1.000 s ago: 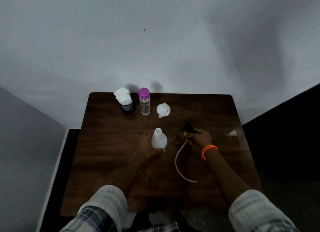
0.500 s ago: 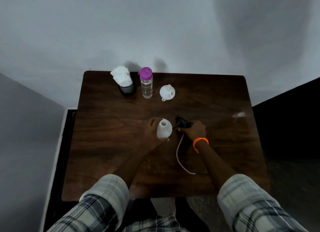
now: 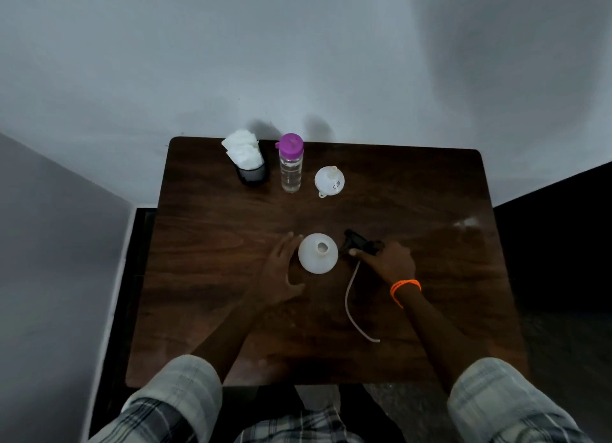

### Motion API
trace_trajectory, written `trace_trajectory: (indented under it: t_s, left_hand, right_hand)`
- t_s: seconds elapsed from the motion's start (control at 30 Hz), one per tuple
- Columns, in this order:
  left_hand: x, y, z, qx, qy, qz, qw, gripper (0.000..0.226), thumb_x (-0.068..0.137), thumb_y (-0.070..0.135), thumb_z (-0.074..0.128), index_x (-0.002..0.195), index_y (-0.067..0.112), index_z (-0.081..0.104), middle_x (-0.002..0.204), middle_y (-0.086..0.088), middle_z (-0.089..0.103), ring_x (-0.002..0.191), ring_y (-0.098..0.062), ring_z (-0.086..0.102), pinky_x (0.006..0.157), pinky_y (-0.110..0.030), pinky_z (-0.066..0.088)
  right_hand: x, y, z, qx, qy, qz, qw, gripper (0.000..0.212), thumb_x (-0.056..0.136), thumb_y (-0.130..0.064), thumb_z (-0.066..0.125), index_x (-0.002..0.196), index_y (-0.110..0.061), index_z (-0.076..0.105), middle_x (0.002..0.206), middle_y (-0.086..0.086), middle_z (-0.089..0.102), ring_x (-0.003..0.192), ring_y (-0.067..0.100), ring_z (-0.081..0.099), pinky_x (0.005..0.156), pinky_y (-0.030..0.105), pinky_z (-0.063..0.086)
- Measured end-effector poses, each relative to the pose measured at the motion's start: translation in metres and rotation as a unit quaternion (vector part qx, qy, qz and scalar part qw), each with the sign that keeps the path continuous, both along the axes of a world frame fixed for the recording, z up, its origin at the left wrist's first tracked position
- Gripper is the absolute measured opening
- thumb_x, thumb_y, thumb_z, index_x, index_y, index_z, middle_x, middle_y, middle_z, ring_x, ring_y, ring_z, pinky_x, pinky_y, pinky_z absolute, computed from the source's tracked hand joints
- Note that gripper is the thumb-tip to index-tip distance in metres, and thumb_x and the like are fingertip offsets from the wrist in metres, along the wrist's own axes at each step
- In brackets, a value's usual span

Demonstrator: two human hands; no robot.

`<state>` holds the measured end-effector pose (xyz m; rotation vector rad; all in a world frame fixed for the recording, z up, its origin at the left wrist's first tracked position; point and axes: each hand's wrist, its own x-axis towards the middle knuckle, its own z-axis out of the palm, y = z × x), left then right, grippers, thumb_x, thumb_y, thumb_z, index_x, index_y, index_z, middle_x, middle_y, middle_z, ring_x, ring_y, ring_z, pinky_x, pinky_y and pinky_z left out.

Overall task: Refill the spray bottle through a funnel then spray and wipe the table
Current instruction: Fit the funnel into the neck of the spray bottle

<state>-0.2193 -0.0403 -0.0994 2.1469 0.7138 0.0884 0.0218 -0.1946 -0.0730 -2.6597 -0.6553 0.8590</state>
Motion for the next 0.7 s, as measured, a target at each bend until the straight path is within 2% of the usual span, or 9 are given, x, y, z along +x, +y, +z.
trace_trajectory:
  t_s: [0.1,0.17,0.23,0.37,0.47,0.53,0.6,0.67,0.7]
  left_hand:
    - [-0.017,0.017,-0.001,-0.002,0.02,0.015,1.0,0.084,0.078,0.009,0.076,0.153,0.02,0.041,0.161,-0.003,0.037,0.151,-0.017,0.027,0.125,-0.04,0.025]
    - [-0.018,0.028,0.003,0.001,0.046,0.058,0.997,0.071,0.083,0.004,0.072,0.148,0.019,0.048,0.154,-0.003,0.047,0.145,-0.019,0.039,0.12,-0.029,0.026]
    - [-0.006,0.038,0.008,-0.025,0.074,0.114,0.99,0.061,0.088,0.005,0.068,0.145,0.019,0.052,0.146,-0.002,0.054,0.135,-0.017,0.049,0.109,-0.02,0.029]
    - [0.042,0.052,0.015,-0.075,0.033,0.102,0.991,0.048,0.089,0.002,0.066,0.136,0.013,0.061,0.134,-0.003,0.064,0.118,-0.007,0.057,0.104,-0.018,0.046]
    - [0.079,0.059,0.018,-0.087,0.005,0.093,0.992,0.043,0.088,0.0,0.066,0.13,0.009,0.065,0.126,-0.003,0.067,0.113,-0.009,0.062,0.091,-0.01,0.05]
    - [0.104,0.06,0.014,-0.065,-0.01,0.08,0.995,0.039,0.087,-0.003,0.062,0.124,0.007,0.068,0.118,-0.005,0.071,0.106,-0.014,0.066,0.089,-0.02,0.053]
    - [0.129,0.064,0.011,-0.05,0.008,0.084,0.995,0.035,0.091,-0.001,0.062,0.125,0.004,0.066,0.12,-0.012,0.07,0.111,-0.023,0.065,0.097,-0.022,0.049]
    - [0.147,0.071,0.012,-0.061,0.032,0.097,0.993,0.038,0.098,0.006,0.062,0.135,-0.001,0.057,0.131,-0.017,0.063,0.124,-0.029,0.058,0.099,-0.006,0.039]
    - [0.154,0.075,0.011,-0.066,0.037,0.093,0.993,0.044,0.099,0.009,0.062,0.141,-0.001,0.051,0.138,-0.018,0.058,0.13,-0.031,0.053,0.101,-0.005,0.035]
  right_hand:
    - [0.006,0.001,0.007,0.025,-0.034,-0.02,0.999,0.064,0.074,-0.075,0.069,0.064,-0.012,0.064,0.061,0.003,0.065,0.057,0.018,0.064,0.056,0.035,0.054]
    - [0.012,0.007,0.007,0.052,-0.049,-0.036,0.997,0.062,0.081,-0.069,0.068,0.065,-0.009,0.065,0.061,0.005,0.065,0.057,0.019,0.063,0.061,0.039,0.058]
    - [0.017,0.017,0.007,0.072,-0.047,-0.038,0.996,0.054,0.087,-0.058,0.068,0.066,-0.008,0.066,0.062,0.006,0.067,0.059,0.021,0.064,0.066,0.041,0.059]
    - [0.027,0.052,0.004,0.105,-0.016,-0.037,0.994,0.028,0.094,-0.036,0.068,0.101,-0.011,0.075,0.094,0.008,0.075,0.089,0.023,0.07,0.083,0.032,0.054]
    - [0.033,0.081,0.0,0.147,0.019,-0.06,0.987,0.027,0.095,-0.028,0.067,0.117,-0.012,0.072,0.116,0.008,0.073,0.11,0.024,0.067,0.099,0.034,0.05]
    - [0.035,0.099,0.0,0.159,0.052,-0.06,0.984,0.032,0.095,-0.024,0.067,0.125,-0.012,0.069,0.126,0.009,0.069,0.119,0.025,0.062,0.106,0.036,0.047]
    - [0.037,0.115,-0.001,0.163,0.07,-0.03,0.984,0.034,0.094,-0.019,0.065,0.128,-0.015,0.066,0.128,0.008,0.068,0.121,0.024,0.061,0.1,0.029,0.044]
    - [0.039,0.129,-0.006,0.168,0.079,-0.009,0.983,0.034,0.091,-0.019,0.065,0.125,-0.019,0.067,0.123,0.005,0.07,0.116,0.023,0.063,0.088,0.024,0.041]
    - [0.041,0.135,-0.008,0.173,0.086,-0.013,0.981,0.035,0.089,-0.019,0.065,0.124,-0.019,0.067,0.121,0.005,0.07,0.114,0.024,0.064,0.085,0.023,0.04]
